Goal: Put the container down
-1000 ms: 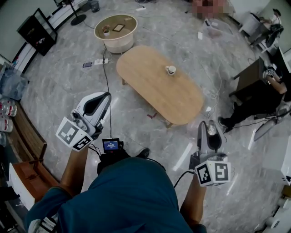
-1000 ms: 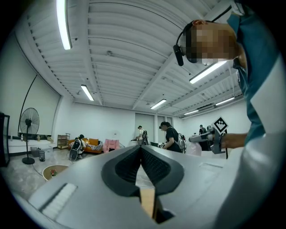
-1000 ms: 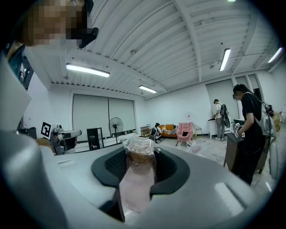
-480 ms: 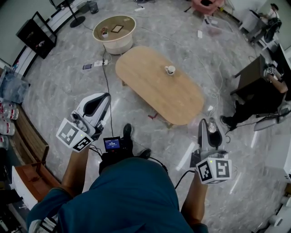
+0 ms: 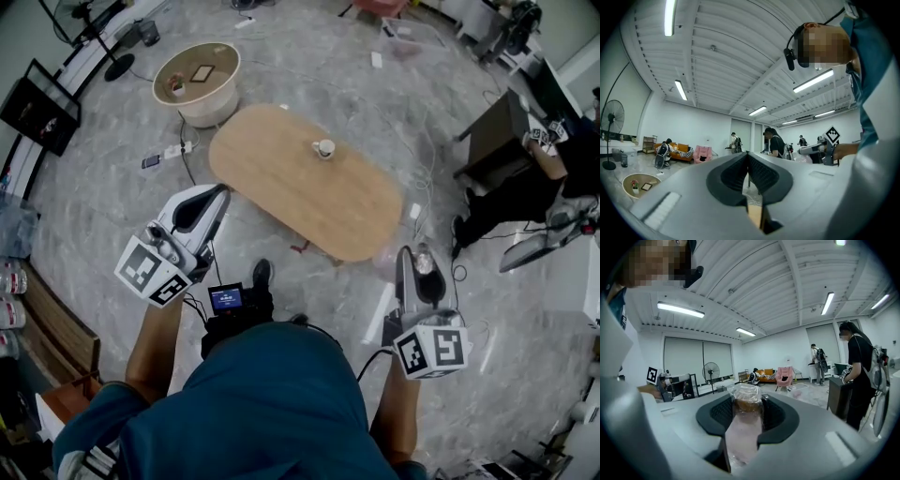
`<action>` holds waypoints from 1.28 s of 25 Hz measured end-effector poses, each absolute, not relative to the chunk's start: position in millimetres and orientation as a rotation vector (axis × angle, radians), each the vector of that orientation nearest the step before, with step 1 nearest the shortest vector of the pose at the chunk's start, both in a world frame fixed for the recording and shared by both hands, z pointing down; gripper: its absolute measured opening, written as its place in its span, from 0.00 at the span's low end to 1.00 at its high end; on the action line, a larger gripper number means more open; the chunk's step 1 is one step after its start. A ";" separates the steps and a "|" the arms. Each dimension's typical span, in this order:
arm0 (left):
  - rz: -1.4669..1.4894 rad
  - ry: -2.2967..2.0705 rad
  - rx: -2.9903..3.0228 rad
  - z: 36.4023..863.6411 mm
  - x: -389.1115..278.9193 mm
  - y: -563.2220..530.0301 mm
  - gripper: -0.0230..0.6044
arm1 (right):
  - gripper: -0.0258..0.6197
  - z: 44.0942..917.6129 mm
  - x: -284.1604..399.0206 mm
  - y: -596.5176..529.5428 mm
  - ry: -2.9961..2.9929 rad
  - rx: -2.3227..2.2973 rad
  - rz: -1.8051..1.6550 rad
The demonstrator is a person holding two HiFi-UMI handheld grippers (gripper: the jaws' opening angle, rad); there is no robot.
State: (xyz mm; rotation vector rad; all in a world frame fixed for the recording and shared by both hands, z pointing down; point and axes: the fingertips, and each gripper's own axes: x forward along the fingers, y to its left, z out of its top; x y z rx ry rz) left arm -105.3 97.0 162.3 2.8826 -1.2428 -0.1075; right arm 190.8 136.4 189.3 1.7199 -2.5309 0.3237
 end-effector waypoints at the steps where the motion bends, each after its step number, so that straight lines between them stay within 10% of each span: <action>1: -0.114 -1.221 2.894 161.1 -104.5 89.9 0.03 | 0.25 189.9 190.0 134.4 -2.520 1.735 0.327; 32: -0.181 -0.734 3.000 164.0 -131.7 -73.0 0.03 | 0.25 181.0 148.0 52.5 -2.216 2.101 0.315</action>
